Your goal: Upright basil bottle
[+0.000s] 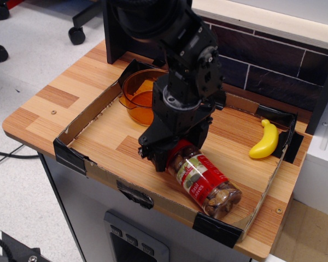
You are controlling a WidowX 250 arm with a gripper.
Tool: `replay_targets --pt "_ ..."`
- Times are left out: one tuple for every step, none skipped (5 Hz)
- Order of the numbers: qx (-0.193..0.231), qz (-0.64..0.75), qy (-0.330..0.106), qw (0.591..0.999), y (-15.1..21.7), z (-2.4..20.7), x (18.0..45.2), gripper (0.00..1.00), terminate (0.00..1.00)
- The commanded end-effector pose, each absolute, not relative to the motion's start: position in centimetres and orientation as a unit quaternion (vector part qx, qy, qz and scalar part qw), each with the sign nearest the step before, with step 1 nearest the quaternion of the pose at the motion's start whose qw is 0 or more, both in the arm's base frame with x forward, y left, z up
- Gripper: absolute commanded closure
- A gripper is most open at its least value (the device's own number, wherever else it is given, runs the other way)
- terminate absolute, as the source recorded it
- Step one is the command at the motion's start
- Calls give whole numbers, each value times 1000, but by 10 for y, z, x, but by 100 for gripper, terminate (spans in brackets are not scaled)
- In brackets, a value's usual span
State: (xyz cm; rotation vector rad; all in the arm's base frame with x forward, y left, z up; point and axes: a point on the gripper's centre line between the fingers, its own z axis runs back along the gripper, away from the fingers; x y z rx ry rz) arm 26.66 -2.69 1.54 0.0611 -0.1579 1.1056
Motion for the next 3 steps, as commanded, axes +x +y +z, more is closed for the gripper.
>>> replay_targets --pt "-11 495 -146 857 -33 73 275 100 0" --pt "-9 476 -153 866 -35 87 276 100 0" --pt "-10 448 -175 877 -38 99 273 100 0"
